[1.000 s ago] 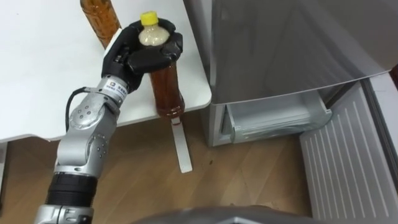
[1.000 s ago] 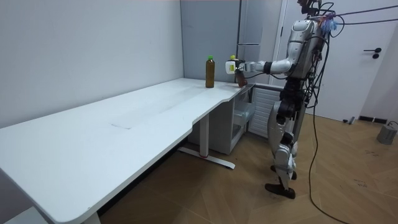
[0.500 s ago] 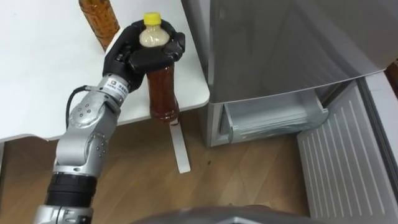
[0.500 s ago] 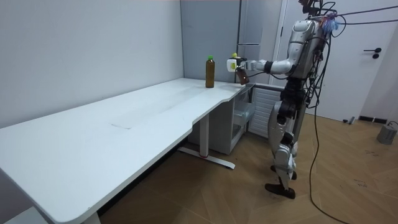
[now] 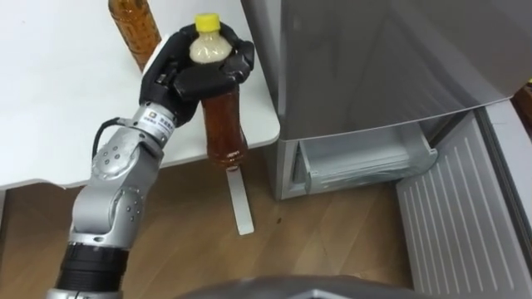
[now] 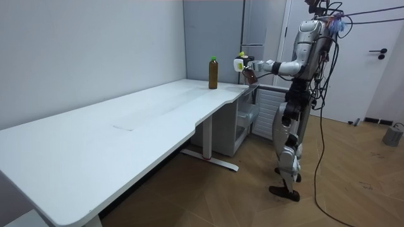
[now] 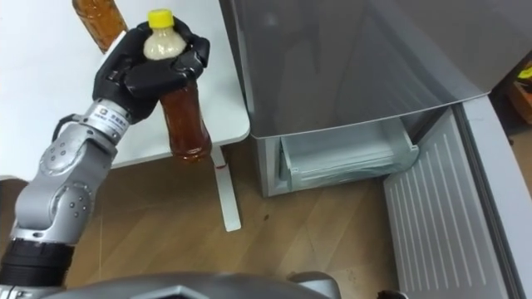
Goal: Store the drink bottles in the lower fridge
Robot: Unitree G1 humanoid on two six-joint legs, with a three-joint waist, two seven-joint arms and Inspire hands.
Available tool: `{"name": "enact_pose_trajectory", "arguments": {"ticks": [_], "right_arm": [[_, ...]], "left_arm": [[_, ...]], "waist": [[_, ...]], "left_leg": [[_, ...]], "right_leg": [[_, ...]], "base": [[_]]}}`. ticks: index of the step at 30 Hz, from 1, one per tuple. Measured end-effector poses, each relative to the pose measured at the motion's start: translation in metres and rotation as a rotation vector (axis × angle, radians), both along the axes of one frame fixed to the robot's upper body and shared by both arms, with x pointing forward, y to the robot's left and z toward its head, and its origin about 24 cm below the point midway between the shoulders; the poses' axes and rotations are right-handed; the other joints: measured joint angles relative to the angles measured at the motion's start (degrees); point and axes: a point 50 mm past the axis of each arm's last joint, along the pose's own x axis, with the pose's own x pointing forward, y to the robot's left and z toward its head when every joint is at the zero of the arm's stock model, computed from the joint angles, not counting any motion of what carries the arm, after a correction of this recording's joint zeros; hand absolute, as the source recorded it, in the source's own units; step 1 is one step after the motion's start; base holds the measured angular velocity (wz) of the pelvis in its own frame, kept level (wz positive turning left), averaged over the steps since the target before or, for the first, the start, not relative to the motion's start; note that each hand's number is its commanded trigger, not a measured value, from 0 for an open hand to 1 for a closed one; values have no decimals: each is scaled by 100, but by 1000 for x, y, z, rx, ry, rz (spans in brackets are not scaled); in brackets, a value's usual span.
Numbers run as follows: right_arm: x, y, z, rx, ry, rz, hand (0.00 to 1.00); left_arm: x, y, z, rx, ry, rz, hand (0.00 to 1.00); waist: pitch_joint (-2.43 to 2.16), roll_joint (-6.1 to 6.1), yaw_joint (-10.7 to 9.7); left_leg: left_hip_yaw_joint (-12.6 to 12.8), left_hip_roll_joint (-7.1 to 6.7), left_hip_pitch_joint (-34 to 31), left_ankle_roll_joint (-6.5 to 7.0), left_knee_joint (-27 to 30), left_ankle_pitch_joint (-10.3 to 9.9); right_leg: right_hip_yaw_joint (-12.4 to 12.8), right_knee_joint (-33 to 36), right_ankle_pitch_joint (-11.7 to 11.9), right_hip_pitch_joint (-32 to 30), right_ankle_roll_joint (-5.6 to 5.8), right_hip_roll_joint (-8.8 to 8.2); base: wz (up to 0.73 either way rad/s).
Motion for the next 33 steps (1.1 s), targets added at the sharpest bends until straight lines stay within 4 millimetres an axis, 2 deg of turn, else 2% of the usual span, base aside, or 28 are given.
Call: {"name": "enact_pose_trajectory", "arguments": {"ticks": [5,8,15,25,29,33], "right_arm": [[3,1,0,8,-11,-29,0],[3,1,0,8,-10,-28,0],[8,1,0,1,-37,-49,0],[44,5,4,19,-220,-145,0],[61,13,7,41,-298,-81,0],[72,21,8,64,-342,-20,0]], "left_arm": [[-3,0,-2,-103,21,-1,100],[-4,-3,-1,-169,28,-12,100],[-16,-10,-2,-204,40,-44,100],[-19,-17,-8,-210,69,-69,100],[-24,-26,-25,-201,140,-85,100],[-29,-28,-30,-188,160,-93,100]], "waist": [[20,1,18],[22,8,97],[29,6,139],[75,-49,163],[83,-59,283],[84,-65,343]], "left_leg": [[-51,0,-103,-11,44,7],[-84,-1,-137,-11,44,7],[-116,-2,-194,-11,49,7],[-173,-3,-273,-16,99,10],[-178,-3,-288,-22,112,13],[-231,-1,-294,-23,127,14]], "right_leg": [[-24,-13,2,-42,-3,3],[-21,-19,1,-77,-4,5],[-55,-16,2,-129,-4,4],[-151,-19,9,-130,-16,3],[-173,-20,13,-145,-22,6],[-169,-16,17,-174,-29,5]], "base": [[5],[0],[1],[4],[0],[0]]}}
